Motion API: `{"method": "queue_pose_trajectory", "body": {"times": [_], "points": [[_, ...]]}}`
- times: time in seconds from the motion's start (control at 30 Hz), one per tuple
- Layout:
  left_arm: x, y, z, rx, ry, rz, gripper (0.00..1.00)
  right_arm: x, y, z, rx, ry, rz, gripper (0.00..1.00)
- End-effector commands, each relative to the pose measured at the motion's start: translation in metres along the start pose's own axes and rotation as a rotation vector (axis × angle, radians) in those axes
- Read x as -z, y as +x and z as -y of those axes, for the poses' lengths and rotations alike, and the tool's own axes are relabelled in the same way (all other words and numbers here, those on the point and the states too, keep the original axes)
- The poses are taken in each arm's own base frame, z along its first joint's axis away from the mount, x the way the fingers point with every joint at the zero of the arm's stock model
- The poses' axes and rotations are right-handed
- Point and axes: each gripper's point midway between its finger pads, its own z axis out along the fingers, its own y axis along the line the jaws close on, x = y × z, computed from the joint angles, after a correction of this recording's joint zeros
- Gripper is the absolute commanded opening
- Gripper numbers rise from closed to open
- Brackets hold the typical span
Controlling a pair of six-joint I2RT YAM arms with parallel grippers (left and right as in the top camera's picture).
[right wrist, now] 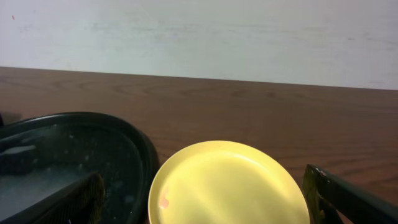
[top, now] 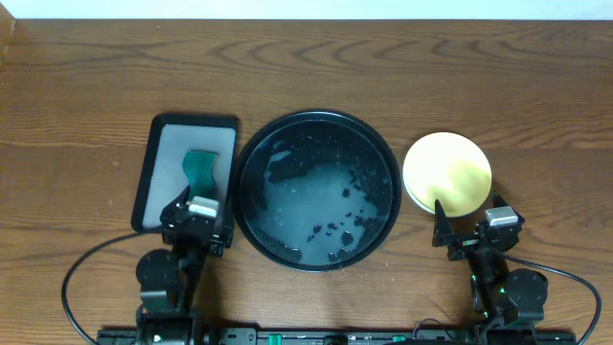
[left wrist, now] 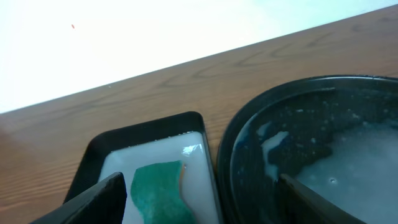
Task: Clean dirty plates on tray and stack at the side
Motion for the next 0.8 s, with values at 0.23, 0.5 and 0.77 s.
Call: {"method": "queue_pose_trajectory", "body": {"times": [0.23,0.5,0.77], "points": [[0.005,0.022,-0.006,-0.045,-0.068,-0.011,0.76,0.000,0.002,-0.003,-0.011,-0.012,-0.005,0.99],[0.010,0.009,-0.009,-0.055,-0.088,0.051,0.76,0.000,0.002,-0.003,-0.011,-0.012,-0.005,0.99],[0.009,0.010,-0.009,-0.054,-0.085,0.046,0.76,0.000,0.002,-0.003,-0.011,-0.012,-0.005,0.99]]}}
